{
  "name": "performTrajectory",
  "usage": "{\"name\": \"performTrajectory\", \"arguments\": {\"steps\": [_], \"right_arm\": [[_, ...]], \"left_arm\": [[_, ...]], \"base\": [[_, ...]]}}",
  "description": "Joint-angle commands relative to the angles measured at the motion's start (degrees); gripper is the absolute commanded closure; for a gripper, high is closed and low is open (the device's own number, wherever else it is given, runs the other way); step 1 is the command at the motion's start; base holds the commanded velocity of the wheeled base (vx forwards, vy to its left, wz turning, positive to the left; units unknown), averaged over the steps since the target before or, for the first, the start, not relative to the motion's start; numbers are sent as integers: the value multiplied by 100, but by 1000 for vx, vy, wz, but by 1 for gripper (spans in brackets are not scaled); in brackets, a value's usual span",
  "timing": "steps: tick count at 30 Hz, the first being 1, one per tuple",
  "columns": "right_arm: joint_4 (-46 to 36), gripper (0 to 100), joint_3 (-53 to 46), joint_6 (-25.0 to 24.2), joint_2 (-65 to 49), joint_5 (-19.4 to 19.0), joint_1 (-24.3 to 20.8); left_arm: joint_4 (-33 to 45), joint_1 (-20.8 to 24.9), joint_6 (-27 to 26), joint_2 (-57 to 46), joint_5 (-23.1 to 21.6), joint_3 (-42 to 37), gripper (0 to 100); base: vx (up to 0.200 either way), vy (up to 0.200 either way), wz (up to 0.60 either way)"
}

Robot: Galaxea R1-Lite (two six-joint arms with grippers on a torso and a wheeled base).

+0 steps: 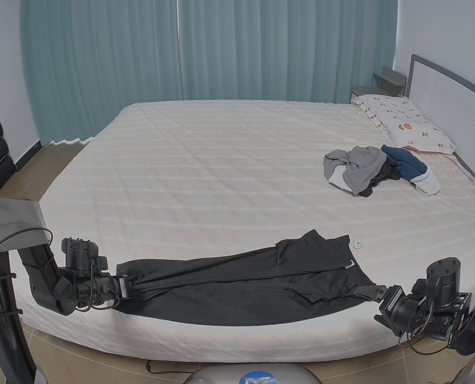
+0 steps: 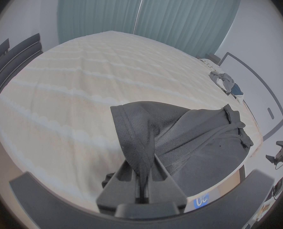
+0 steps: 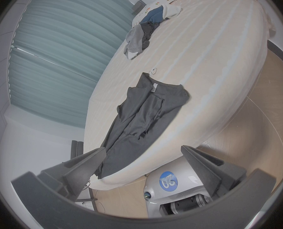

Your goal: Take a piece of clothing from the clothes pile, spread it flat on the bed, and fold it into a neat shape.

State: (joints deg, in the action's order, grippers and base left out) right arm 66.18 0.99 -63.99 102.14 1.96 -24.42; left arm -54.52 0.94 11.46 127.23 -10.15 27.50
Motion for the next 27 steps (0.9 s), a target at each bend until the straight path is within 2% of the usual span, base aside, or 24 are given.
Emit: {"name": "performTrajectory", "arguments": {"steps": [1,7,9,10,13,19,27], "right_arm": [[17,0,-99,0,-2,-3,-2],[26,0,-99,0,7,-12,-10],[26,0,-99,0,7,-12,-10],[26,0,-99,0,-2,-12,-19],[35,0,-99,0,-10,-12,-19],[26,0,-99,0,-10,-12,-10],[35,0,-99,-8,-10,-12,16]], "left_arm": [[-50,20,199,30,14,115,100],[-112,266,1403,-23,57,581,100],[-112,284,1491,-23,75,616,100],[-112,346,1772,-23,207,792,100],[-77,433,2124,-41,356,888,100],[-33,636,2220,-155,567,897,100],[117,820,2220,-357,673,897,100]], "base": [[0,0,0],[0,0,0],[0,0,0],[0,0,0],[0,0,0],[0,0,0],[0,-200,0]]}}
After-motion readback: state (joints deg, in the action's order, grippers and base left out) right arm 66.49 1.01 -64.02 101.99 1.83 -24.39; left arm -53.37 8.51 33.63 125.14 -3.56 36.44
